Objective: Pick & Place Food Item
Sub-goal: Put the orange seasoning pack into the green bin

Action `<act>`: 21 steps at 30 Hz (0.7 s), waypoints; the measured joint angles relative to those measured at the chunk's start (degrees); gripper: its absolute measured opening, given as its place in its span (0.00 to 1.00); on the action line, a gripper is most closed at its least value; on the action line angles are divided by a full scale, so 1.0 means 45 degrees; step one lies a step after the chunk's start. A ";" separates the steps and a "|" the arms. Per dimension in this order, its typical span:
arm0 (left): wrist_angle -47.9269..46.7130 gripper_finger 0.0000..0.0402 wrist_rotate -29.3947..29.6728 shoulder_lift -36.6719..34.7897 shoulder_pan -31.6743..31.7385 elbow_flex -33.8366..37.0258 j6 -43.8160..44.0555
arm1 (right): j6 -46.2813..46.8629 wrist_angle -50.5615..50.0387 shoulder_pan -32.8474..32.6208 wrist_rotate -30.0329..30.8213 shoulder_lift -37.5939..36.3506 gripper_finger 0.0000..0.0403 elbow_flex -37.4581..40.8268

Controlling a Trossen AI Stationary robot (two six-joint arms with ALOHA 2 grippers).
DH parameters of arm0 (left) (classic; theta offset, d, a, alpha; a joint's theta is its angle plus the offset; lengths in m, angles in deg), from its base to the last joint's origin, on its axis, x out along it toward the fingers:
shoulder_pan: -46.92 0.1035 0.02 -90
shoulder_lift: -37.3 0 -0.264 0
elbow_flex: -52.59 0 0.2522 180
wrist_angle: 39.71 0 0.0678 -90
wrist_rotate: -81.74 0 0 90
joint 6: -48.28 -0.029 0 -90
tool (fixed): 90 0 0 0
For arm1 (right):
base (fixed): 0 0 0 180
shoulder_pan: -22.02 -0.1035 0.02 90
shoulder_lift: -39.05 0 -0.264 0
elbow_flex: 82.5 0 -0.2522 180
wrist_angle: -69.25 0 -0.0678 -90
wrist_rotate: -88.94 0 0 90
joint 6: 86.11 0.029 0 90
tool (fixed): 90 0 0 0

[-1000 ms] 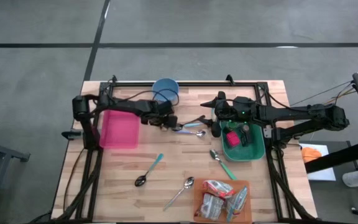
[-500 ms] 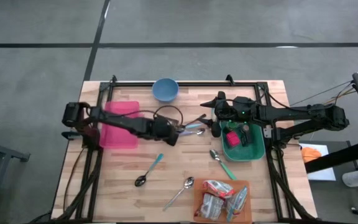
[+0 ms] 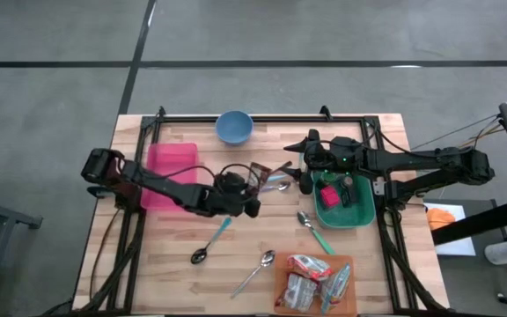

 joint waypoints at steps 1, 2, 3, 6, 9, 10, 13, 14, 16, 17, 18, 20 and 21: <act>0.1085 0.40 0.0002 0.0000 -0.0021 0.0408 -0.0531 | 0.0000 0.0005 -0.0005 0.0000 0.0000 0.81 0.0000; 0.2207 0.40 -0.0004 0.0000 -0.0051 0.0864 -0.0959 | 0.0000 0.0010 -0.0001 0.0000 0.0000 0.81 0.0000; 0.3465 0.40 -0.0004 0.0002 -0.0074 0.1364 -0.1442 | 0.0000 0.0005 0.0000 0.0000 0.0000 0.81 0.0000; 0.7723 0.40 -0.0063 0.0512 -0.0116 0.2736 -0.3008 | 0.0000 0.0010 0.0000 0.0000 0.0000 0.81 0.0000; 1.1203 0.40 -0.0218 0.1704 -0.0111 0.3408 -0.4516 | 0.0000 -0.0010 -0.0001 -0.0005 0.0000 0.81 0.0000; 1.1936 0.40 -0.0306 0.2124 -0.0111 0.3466 -0.4753 | 0.0000 -0.0005 -0.0005 -0.0005 0.0000 0.81 0.0005; 1.3312 0.40 -0.0496 0.3376 -0.0116 0.3158 -0.5322 | 0.0000 0.0015 0.0000 -0.0005 0.0000 0.81 0.0005; 1.3485 0.40 -0.0519 0.3736 -0.0109 0.2972 -0.5713 | 0.0000 0.0029 -0.0005 -0.0005 0.0000 0.81 0.0005; 1.3670 0.40 -0.0748 0.4397 -0.0052 0.2420 -0.6832 | 0.0000 0.0027 -0.0002 -0.0005 0.0000 0.81 0.0005; 1.3764 0.40 -0.0805 0.4689 -0.0043 0.2193 -0.7351 | 0.0000 0.0027 -0.0005 -0.0005 0.0000 0.81 0.0005; 1.3871 0.40 -0.0787 0.4983 -0.0043 0.1945 -0.7844 | 0.0000 0.0026 -0.0002 -0.0004 0.0000 0.81 0.0005; 1.3969 0.40 -0.0847 0.5446 -0.0043 0.1392 -0.8601 | 0.0000 0.0030 0.0000 -0.0005 0.0000 0.81 0.0005; 1.3929 0.40 -0.0845 0.5620 -0.0029 0.1200 -0.8799 | 0.0000 0.0034 -0.0002 -0.0005 0.0000 0.81 0.0005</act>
